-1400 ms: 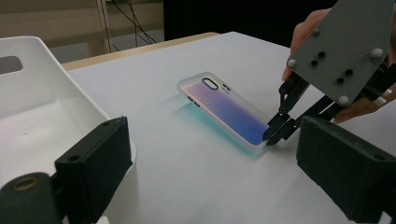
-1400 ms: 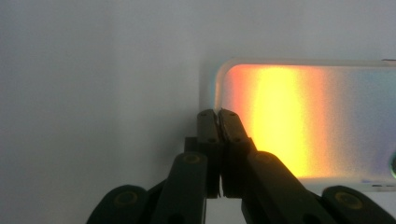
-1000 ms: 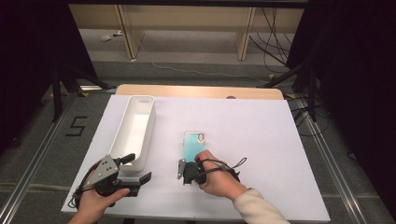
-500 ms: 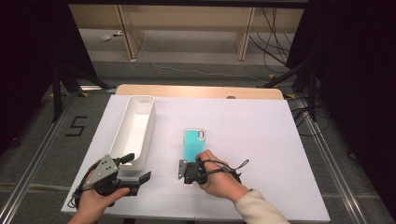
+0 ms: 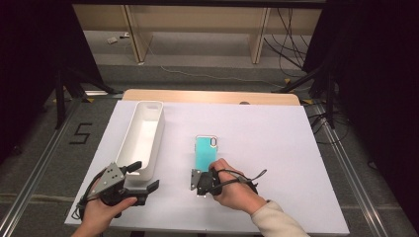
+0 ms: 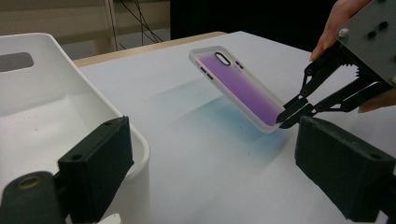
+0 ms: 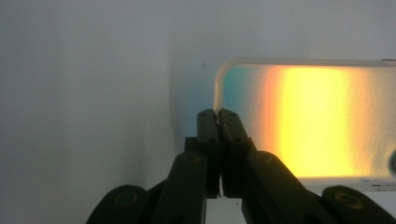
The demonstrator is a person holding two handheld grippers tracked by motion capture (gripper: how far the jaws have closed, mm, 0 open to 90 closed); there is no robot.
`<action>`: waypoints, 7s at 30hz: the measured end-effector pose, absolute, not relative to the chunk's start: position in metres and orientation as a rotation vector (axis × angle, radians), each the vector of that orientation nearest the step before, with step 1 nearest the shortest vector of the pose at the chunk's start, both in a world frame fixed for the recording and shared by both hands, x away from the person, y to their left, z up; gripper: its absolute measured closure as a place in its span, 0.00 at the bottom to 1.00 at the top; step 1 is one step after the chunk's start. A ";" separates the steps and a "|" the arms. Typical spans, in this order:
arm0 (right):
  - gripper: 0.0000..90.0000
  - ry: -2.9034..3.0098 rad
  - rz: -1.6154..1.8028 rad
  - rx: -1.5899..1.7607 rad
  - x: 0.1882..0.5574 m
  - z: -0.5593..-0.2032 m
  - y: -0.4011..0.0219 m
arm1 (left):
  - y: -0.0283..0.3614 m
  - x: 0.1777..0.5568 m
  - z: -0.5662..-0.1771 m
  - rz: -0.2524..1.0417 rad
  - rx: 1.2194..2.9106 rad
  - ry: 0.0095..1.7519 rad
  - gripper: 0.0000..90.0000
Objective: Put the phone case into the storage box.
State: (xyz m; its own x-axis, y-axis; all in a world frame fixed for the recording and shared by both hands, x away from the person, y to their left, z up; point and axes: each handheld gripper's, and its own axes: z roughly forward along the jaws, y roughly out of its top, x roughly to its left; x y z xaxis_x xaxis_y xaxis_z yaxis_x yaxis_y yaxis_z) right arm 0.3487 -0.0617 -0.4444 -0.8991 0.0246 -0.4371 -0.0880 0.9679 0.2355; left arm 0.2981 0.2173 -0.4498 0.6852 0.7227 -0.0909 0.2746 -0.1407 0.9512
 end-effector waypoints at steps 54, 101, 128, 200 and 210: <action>0.99 2.582 0.331 -0.033 0.331 -0.431 -0.057 | 0.126 0.397 -0.412 0.369 1.795 0.900 0.18; 0.99 2.555 0.321 -0.069 0.326 -0.430 -0.052 | 0.111 0.425 -0.422 0.188 1.726 1.053 0.76; 0.99 2.564 0.316 -0.064 0.329 -0.436 -0.052 | 0.118 0.418 -0.409 0.045 1.650 1.049 0.92; 0.31 2.380 1.090 0.768 0.338 -0.416 -0.164 | 0.158 0.419 -0.374 0.193 1.597 0.957 0.92; 0.29 2.342 1.128 0.851 0.338 -0.417 -0.182 | 0.164 0.419 -0.368 0.206 1.590 0.955 0.92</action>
